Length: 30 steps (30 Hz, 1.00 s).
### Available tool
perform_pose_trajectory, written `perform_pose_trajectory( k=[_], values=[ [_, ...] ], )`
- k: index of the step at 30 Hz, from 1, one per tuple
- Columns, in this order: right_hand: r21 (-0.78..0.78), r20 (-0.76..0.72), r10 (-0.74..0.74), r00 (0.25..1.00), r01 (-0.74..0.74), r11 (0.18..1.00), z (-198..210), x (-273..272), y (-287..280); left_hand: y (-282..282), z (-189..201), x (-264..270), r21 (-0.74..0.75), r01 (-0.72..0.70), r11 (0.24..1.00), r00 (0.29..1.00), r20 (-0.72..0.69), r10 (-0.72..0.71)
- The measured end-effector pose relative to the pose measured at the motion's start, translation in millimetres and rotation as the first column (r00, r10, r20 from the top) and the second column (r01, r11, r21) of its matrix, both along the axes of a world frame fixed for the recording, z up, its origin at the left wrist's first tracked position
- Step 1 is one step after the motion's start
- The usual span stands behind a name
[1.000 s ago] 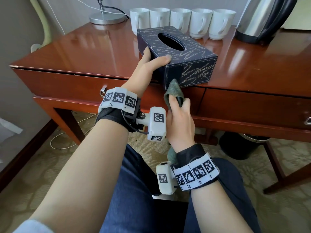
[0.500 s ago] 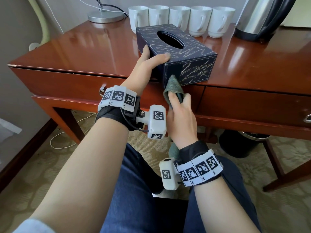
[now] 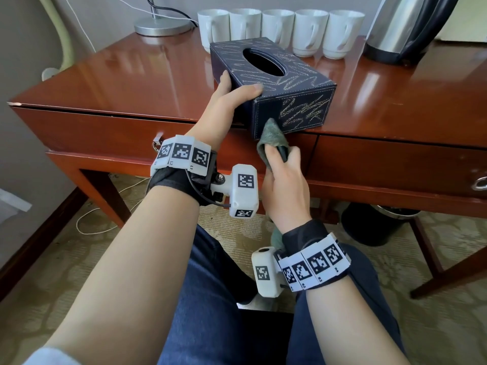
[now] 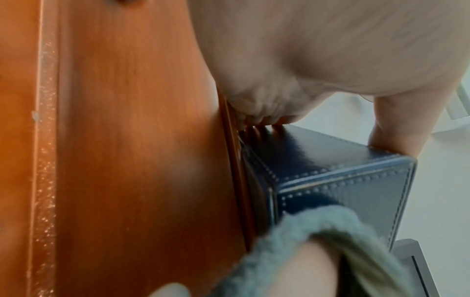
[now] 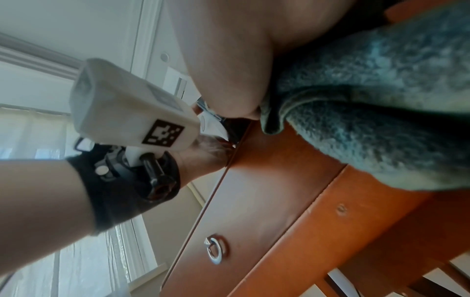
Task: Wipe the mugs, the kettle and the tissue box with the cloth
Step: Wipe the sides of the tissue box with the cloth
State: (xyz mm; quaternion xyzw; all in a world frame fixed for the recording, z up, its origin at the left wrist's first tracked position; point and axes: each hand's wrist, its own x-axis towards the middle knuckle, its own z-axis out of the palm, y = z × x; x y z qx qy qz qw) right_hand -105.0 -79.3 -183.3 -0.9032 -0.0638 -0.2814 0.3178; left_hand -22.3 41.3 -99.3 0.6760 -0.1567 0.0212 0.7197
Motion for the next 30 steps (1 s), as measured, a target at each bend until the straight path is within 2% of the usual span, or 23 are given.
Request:
perform_pose_trajectory(
  k=[3, 8, 12, 15, 17, 21, 25, 30],
  values=[
    [-0.029, -0.011, 0.027, 1.0, -0.027, 0.999, -9, -4, -1, 0, -1, 1, 0.001, -0.011, 1.0, 1.0, 0.001, 0.011],
    [0.047, -0.024, -0.089, 0.996, 0.09, 0.995, -10, -1, -8, 0, -1, 2, 0.006, 0.0, 1.0, 1.0, -0.001, 0.0],
    [0.058, -0.012, -0.044, 0.999, 0.045, 0.997, -4, 2, -6, 1, -2, 2, -0.009, 0.011, 1.0, 1.0, 0.004, -0.011],
    [-0.008, -0.005, -0.009, 1.0, 0.009, 1.0, -7, -3, -7, 1, 0, 2, -0.021, 0.021, 1.0, 1.0, 0.005, -0.021],
    [-0.039, -0.005, -0.043, 0.999, 0.043, 0.998, -7, -5, -10, 0, 0, 3, -0.031, 0.025, 0.999, 1.0, 0.005, -0.025],
    [0.006, -0.012, -0.126, 0.992, 0.126, 0.992, -5, -2, -14, 0, -1, 3, -0.038, 0.03, 0.999, 0.999, 0.016, -0.03],
    [0.038, 0.007, -0.077, 0.997, 0.077, 0.996, -3, 1, -10, 0, -1, 3, -0.034, 0.034, 0.999, 0.999, 0.027, -0.034],
    [-0.025, -0.013, -0.056, 0.998, 0.056, 0.998, -10, -6, -15, 1, 0, 2, -0.029, 0.037, 0.999, 0.999, 0.024, -0.036]
  ],
)
